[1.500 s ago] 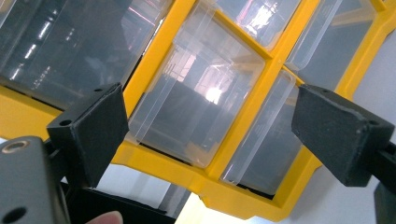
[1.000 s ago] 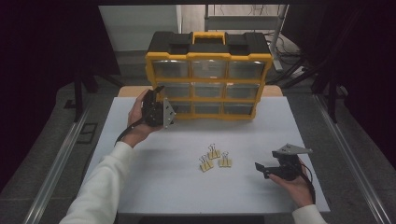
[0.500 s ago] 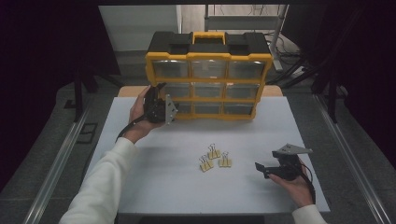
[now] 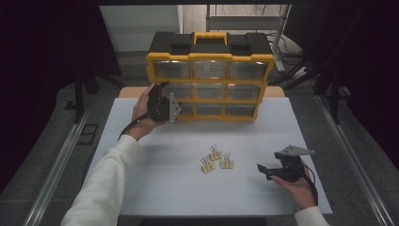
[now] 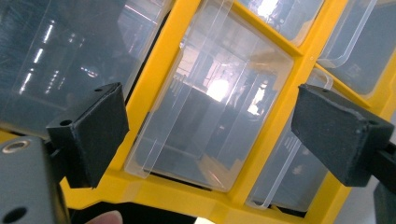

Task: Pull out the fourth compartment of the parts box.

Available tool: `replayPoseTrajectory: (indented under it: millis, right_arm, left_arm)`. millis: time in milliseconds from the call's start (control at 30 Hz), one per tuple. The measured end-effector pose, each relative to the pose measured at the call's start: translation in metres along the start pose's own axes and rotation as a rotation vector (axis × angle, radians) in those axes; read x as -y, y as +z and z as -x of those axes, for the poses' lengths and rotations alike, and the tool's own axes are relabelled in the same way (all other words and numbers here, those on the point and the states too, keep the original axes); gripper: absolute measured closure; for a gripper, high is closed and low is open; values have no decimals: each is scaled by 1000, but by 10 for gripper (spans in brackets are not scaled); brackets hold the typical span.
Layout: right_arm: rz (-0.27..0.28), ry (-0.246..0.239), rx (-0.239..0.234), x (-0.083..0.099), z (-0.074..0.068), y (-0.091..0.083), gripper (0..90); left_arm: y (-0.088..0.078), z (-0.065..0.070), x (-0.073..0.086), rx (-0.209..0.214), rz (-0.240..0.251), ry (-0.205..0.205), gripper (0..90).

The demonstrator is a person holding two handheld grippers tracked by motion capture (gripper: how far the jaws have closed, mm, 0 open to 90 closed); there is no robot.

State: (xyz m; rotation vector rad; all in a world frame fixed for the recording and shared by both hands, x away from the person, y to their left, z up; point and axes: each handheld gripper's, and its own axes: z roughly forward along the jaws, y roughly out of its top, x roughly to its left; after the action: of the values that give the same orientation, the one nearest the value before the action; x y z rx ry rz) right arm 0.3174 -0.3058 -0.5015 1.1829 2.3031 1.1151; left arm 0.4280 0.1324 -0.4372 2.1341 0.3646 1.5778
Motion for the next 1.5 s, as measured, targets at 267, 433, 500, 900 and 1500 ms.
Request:
replayPoseTrajectory:
  millis: [267, 433, 500, 900, 1500]
  right_arm:
    - [0, 2, 0, 0, 0, 0, 98]
    - [1, 2, 0, 0, 1, 0, 98]
    - [0, 3, 0, 0, 0, 0, 98]
    - [2, 2, 1, 0, 1, -1, 98]
    - [4, 0, 2, 0, 1, -1, 98]
  left_arm:
    - [5, 1, 1, -3, -7, -1, 119]
    - [7, 1, 1, -6, -11, 4, 122]
    - [8, 1, 1, -8, -15, 10, 123]
    - [13, 3, -1, -21, -23, 30, 159]
    - [16, 8, -1, -71, -41, 87, 258]
